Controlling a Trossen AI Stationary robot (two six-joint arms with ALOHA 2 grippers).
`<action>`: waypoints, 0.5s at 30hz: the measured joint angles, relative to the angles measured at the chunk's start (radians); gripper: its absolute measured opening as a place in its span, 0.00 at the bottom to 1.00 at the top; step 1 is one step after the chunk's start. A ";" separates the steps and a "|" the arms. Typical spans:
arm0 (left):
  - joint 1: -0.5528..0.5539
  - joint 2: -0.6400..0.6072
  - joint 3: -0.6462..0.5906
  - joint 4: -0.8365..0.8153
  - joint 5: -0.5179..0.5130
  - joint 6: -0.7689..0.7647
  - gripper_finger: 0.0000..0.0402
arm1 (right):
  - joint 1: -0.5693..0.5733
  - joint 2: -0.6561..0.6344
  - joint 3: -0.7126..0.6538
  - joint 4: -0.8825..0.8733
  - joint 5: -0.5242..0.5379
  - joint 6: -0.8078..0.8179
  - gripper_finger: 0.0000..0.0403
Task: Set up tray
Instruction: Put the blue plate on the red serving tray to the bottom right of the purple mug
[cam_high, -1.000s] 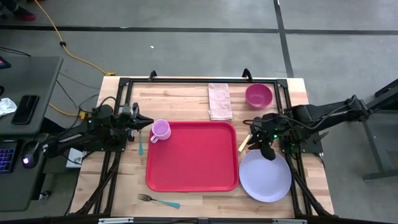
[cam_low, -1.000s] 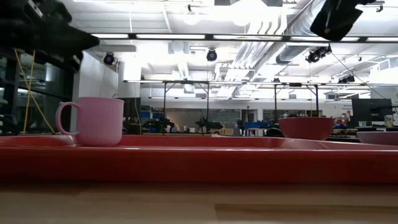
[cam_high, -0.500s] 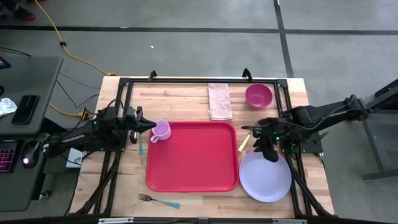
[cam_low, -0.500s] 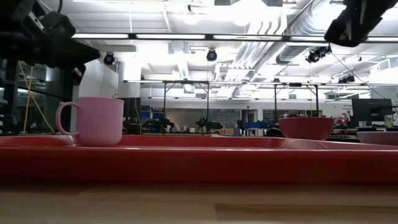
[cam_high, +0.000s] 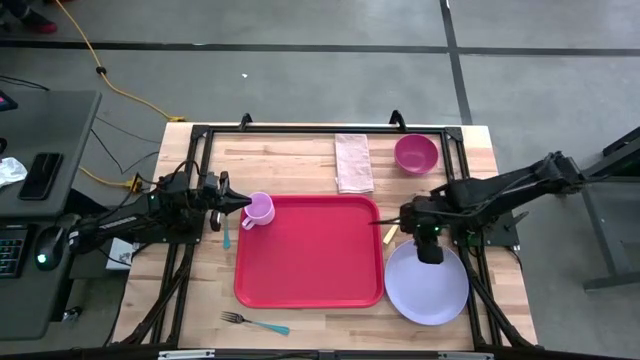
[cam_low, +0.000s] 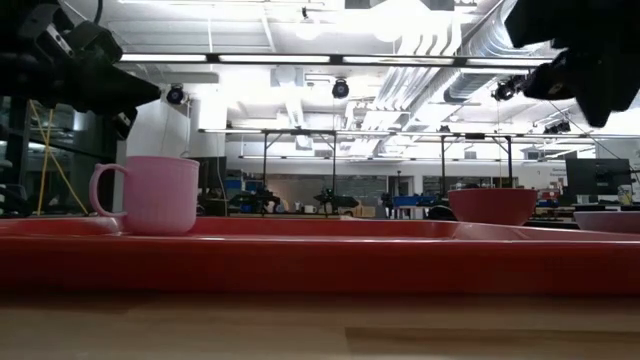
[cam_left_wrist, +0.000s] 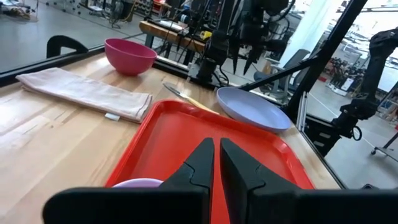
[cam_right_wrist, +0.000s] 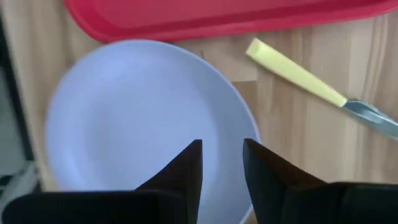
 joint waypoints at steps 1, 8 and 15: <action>0.000 0.000 0.000 0.000 0.003 0.000 0.14 | 0.000 0.016 0.000 0.000 0.009 -0.012 0.23; 0.000 0.000 0.000 0.000 0.010 0.000 0.14 | 0.000 0.106 0.000 -0.001 0.039 -0.054 0.23; 0.000 0.000 0.000 0.000 0.014 0.000 0.14 | 0.000 0.161 0.000 -0.002 0.038 -0.056 0.23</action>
